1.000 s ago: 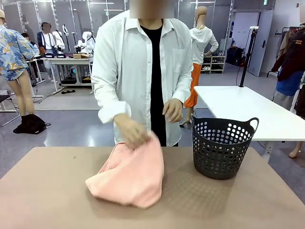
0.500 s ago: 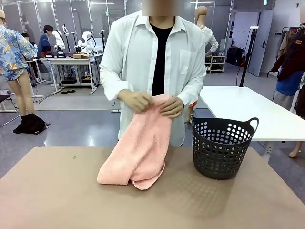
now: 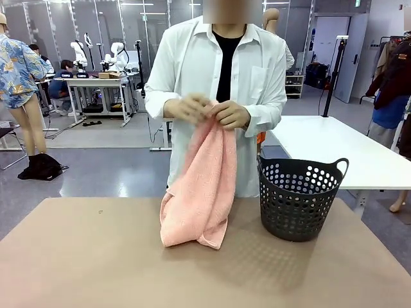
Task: Fold the towel.
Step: Grab the top end of the 100 cm Hotel Towel extended by the human.
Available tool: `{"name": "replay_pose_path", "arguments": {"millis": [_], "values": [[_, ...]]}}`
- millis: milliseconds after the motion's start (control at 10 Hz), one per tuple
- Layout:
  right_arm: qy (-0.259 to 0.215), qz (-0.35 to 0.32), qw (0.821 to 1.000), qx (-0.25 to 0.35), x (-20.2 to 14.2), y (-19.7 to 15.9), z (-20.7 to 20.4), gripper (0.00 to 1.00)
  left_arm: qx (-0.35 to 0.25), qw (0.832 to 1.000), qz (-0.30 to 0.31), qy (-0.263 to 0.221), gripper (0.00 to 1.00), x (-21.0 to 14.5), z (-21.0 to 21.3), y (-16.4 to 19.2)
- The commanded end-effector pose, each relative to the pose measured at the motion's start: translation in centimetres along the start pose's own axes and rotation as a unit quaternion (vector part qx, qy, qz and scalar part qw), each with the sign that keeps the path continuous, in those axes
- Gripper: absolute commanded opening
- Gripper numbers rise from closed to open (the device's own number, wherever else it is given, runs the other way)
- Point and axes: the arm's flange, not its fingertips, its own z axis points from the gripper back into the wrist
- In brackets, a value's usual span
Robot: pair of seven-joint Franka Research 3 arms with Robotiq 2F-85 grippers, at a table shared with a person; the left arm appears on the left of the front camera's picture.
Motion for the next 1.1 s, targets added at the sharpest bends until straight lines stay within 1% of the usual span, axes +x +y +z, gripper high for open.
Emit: {"name": "replay_pose_path", "arguments": {"millis": [0, 1000], "values": [[-0.004, 0.010, 1.000, 0.004, 0.18, -0.02, 0.10, 1.00, -0.010, 1.000, -0.012, -0.003, 1.00, 0.33, 0.06, -0.01], [-0.004, 0.010, 1.000, 0.004, 0.18, -0.02, 0.10, 1.00, -0.010, 1.000, -0.012, -0.003, 1.00, 0.33, 0.06, -0.01]]}}
